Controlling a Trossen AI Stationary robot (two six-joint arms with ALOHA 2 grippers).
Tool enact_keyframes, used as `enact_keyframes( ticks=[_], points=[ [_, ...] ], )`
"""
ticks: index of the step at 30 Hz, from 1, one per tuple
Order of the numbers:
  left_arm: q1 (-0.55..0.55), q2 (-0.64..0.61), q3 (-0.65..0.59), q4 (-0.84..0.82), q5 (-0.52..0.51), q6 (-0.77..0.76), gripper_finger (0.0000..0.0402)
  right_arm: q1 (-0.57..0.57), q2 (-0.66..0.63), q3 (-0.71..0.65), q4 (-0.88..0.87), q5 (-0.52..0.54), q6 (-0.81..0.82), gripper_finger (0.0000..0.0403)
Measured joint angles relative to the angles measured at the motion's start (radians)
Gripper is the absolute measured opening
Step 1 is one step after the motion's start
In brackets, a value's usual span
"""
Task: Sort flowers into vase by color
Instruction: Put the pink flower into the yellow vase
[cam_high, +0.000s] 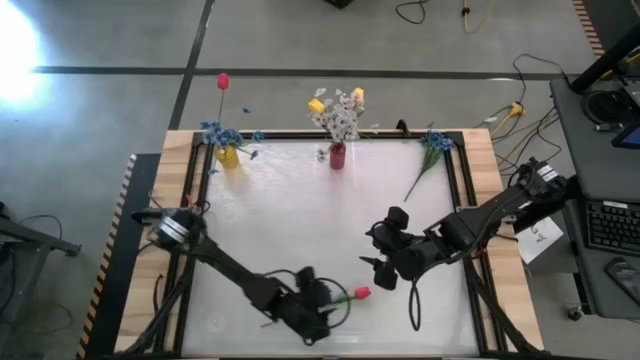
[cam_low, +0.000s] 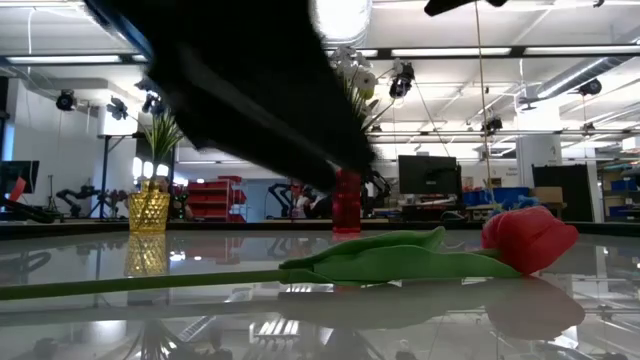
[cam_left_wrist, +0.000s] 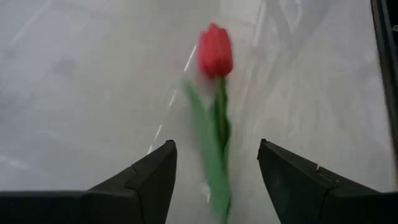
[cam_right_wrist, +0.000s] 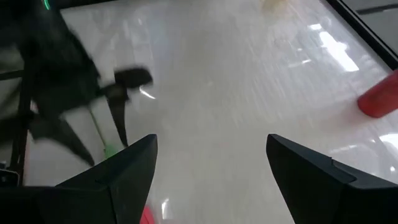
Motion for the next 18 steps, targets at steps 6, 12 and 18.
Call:
enact_keyframes(
  ticks=[6, 12, 18],
  points=[
    [0.051, 0.163, 0.115, 0.009, 0.037, 0.016, 0.0206, 0.045, 0.015, 0.099, -0.098, 0.001, 0.019, 0.0291],
    [0.087, 0.202, 0.171, -0.047, 0.094, 0.008, 0.0178, 0.101, 0.008, 0.148, -0.165, 0.009, 0.069, 0.0279],
    [0.104, 0.207, 0.179, -0.121, 0.117, 0.041, 0.0063, 0.115, 0.001, 0.206, -0.316, 0.014, 0.086, 0.0265]
  ],
)
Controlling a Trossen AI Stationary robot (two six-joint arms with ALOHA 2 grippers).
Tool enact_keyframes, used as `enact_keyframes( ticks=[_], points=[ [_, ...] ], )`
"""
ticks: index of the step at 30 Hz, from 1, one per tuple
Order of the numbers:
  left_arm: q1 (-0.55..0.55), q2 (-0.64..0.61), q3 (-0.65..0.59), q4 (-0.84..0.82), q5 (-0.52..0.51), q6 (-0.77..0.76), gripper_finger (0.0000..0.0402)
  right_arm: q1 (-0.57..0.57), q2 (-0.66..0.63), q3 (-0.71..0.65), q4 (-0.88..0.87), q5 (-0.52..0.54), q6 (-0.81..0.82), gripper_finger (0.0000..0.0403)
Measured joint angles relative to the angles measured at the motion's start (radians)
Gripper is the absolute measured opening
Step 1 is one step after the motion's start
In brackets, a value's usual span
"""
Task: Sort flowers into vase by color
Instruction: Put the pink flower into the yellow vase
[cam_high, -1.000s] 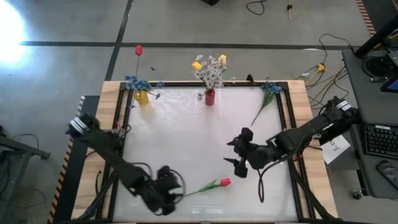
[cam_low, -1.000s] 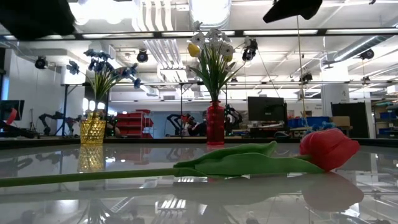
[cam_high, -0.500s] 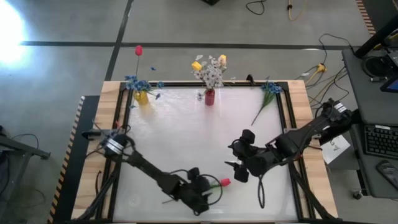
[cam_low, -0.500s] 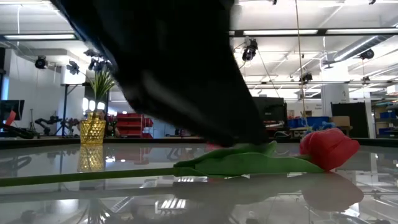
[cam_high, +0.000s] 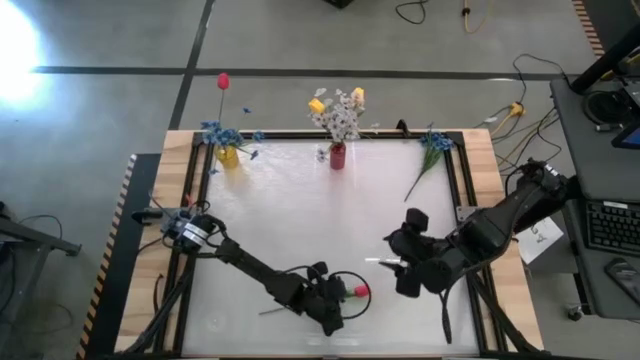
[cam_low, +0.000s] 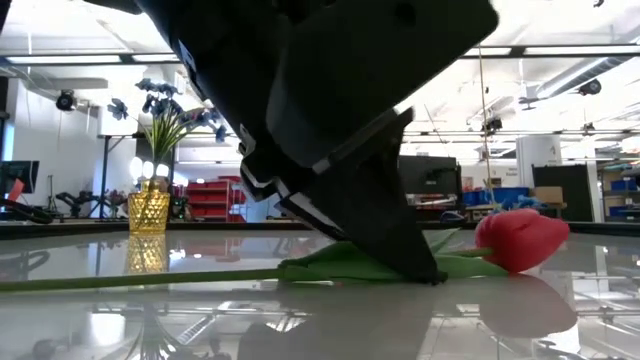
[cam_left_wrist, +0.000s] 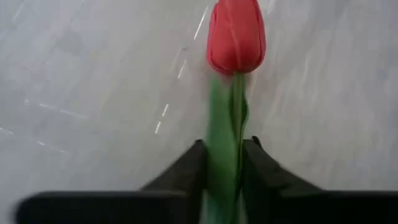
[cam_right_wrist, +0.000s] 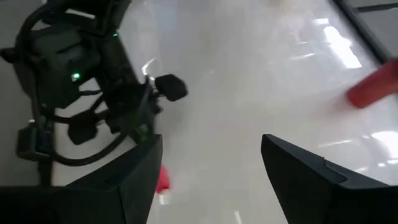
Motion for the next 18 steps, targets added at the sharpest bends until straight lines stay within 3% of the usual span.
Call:
enact_keyframes(
  ticks=[2, 7, 13, 18],
  points=[
    [0.010, -0.003, -0.001, -0.008, 0.014, 0.032, 0.0019, 0.000, -0.011, 0.027, -0.055, 0.023, -0.009, 0.0262],
    [0.035, -0.046, 0.005, -0.060, 0.003, 0.123, 0.0007, -0.005, -0.063, 0.082, -0.166, 0.064, -0.026, 0.0258],
    [0.123, -0.219, -0.022, -0.186, -0.221, 0.206, 0.0001, -0.045, -0.174, 0.083, -0.181, 0.077, -0.058, 0.0258],
    [0.236, -0.440, -0.140, -0.100, -0.348, 0.268, 0.0000, -0.109, -0.267, 0.083, -0.171, 0.087, -0.164, 0.0258]
  ],
)
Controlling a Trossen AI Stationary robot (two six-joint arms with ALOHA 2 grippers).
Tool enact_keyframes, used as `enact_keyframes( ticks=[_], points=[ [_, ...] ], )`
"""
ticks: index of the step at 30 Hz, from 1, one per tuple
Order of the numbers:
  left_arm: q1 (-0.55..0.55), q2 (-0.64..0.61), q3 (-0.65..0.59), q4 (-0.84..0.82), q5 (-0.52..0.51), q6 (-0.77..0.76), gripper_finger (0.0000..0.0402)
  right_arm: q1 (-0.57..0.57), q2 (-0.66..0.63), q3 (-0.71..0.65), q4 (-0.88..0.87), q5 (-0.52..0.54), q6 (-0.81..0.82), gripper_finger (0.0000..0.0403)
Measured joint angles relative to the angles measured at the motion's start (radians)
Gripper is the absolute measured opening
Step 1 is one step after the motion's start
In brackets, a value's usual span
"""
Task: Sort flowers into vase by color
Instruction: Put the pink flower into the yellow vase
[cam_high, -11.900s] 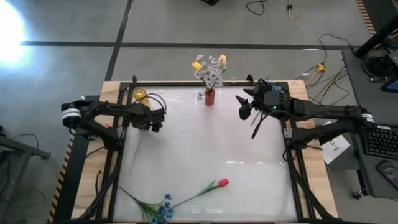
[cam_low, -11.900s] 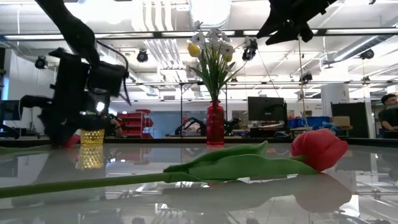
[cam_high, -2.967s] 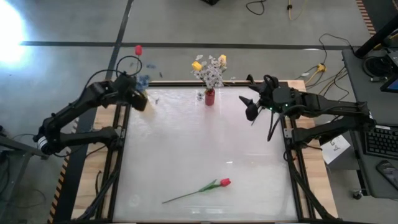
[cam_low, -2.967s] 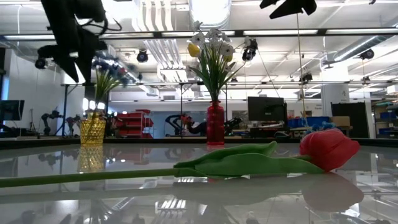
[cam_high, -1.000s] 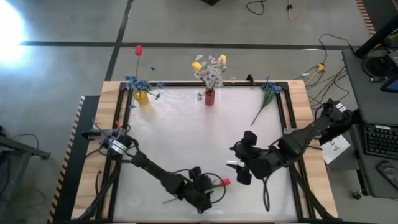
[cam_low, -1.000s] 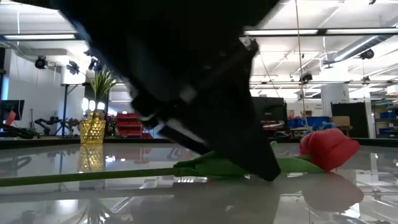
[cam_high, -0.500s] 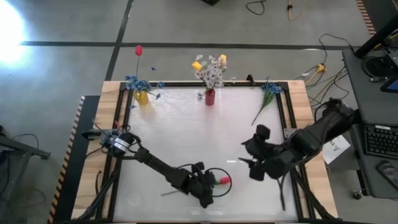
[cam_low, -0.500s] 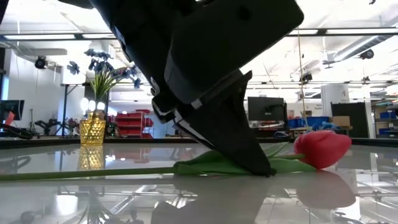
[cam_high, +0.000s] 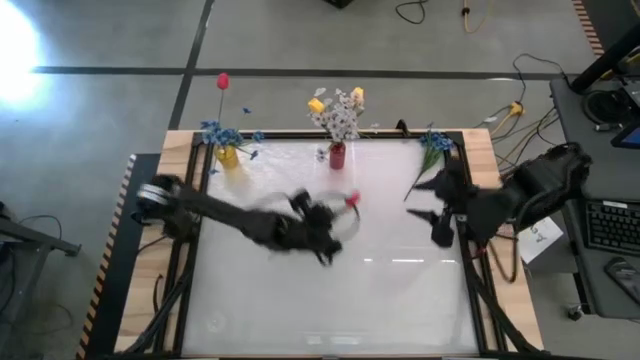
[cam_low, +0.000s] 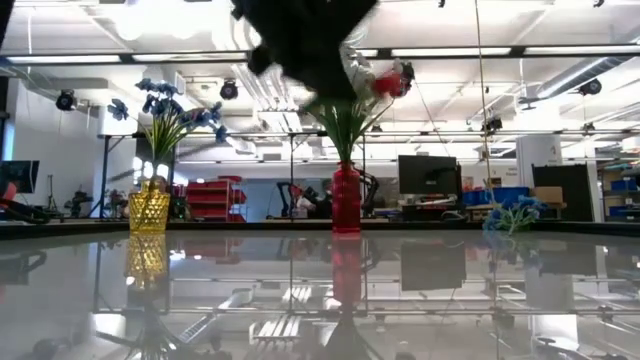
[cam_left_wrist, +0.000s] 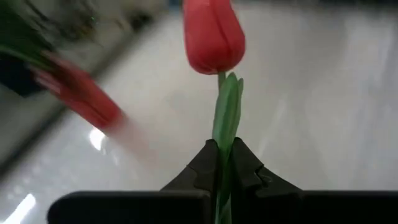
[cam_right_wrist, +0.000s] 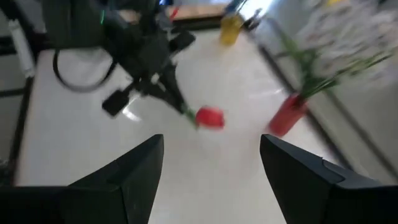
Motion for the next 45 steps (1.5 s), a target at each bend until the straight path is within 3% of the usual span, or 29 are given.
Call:
enact_keyframes(
  ticks=[6, 11, 14, 16, 19, 26, 35, 45],
  points=[
    [0.174, -0.328, -0.220, 0.311, -0.035, 0.219, 0.0000, -0.101, -0.087, 0.000, 0.085, 0.066, -0.237, 0.0258],
    [0.345, -0.568, -0.394, 0.571, 0.094, 0.357, 0.0000, -0.159, -0.120, -0.001, 0.152, 0.067, -0.379, 0.0258],
    [0.452, -0.669, -0.473, 0.731, 0.245, 0.464, 0.0000, -0.180, -0.127, -0.001, 0.164, 0.068, -0.388, 0.0258],
    [0.523, -0.721, -0.497, 0.773, 0.338, 0.502, 0.0000, -0.195, -0.126, -0.001, 0.164, 0.077, -0.387, 0.0258],
    [0.630, -0.787, -0.496, 0.773, 0.378, 0.520, 0.0000, -0.211, -0.118, -0.001, 0.166, 0.096, -0.372, 0.0258],
    [0.866, -0.861, -0.460, 0.780, 0.391, 0.585, 0.0000, -0.238, -0.074, -0.001, 0.189, 0.173, -0.327, 0.0258],
    [1.151, -0.834, -0.400, 0.845, 0.396, 0.606, 0.0000, -0.284, 0.012, -0.002, 0.311, 0.196, -0.349, 0.0258],
    [1.282, -0.769, -0.422, 0.819, 0.415, 0.597, 0.0000, -0.307, 0.075, -0.002, 0.386, 0.193, -0.338, 0.0258]
  ],
)
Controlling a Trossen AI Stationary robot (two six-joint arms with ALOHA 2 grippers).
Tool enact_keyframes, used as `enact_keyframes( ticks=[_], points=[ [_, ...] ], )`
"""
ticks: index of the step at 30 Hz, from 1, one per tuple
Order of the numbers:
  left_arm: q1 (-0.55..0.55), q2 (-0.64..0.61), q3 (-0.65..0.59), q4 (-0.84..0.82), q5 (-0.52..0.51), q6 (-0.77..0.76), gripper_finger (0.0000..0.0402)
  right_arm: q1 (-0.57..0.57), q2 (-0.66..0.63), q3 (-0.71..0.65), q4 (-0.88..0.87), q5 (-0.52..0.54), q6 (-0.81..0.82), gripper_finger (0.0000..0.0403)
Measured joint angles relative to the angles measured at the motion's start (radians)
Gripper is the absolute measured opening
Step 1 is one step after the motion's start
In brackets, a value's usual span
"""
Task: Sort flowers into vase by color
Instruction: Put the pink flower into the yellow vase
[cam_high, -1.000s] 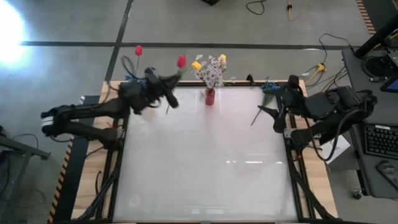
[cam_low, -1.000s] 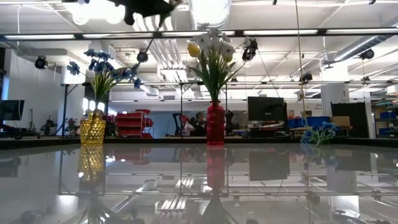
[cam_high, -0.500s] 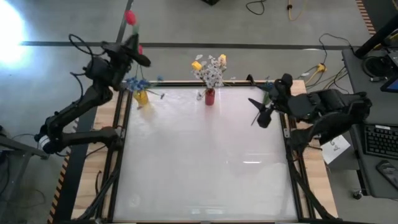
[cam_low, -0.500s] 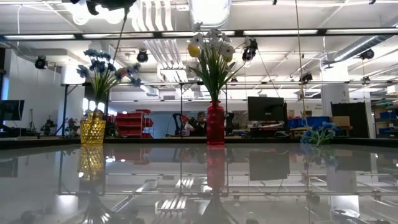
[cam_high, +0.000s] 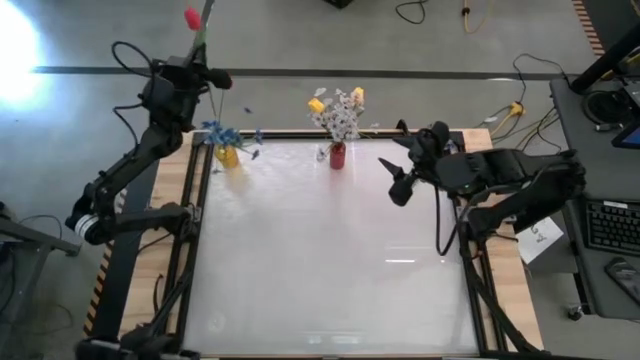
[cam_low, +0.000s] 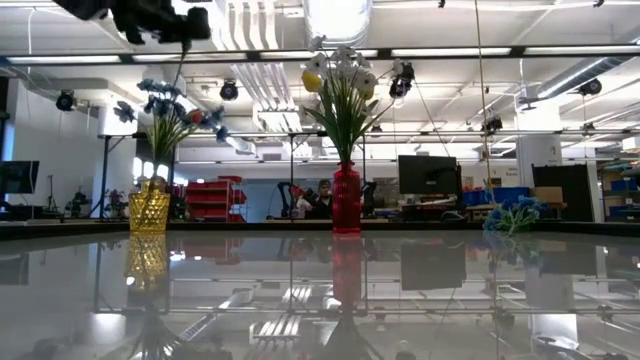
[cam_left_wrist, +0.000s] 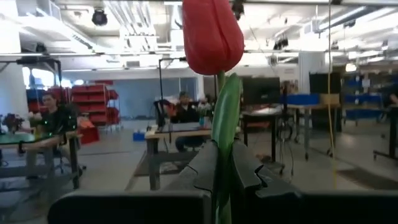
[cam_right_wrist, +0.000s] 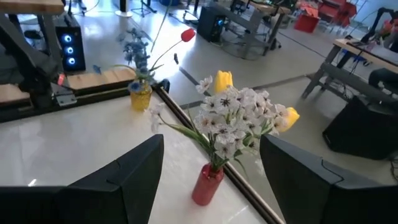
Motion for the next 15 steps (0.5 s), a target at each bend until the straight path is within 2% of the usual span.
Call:
enact_keyframes(
  ticks=[15],
  points=[
    [0.022, 0.023, -0.353, 0.337, -0.080, -0.045, 0.0000, -0.014, 0.008, 0.000, 0.050, 0.012, 0.076, 0.0258]
  ],
)
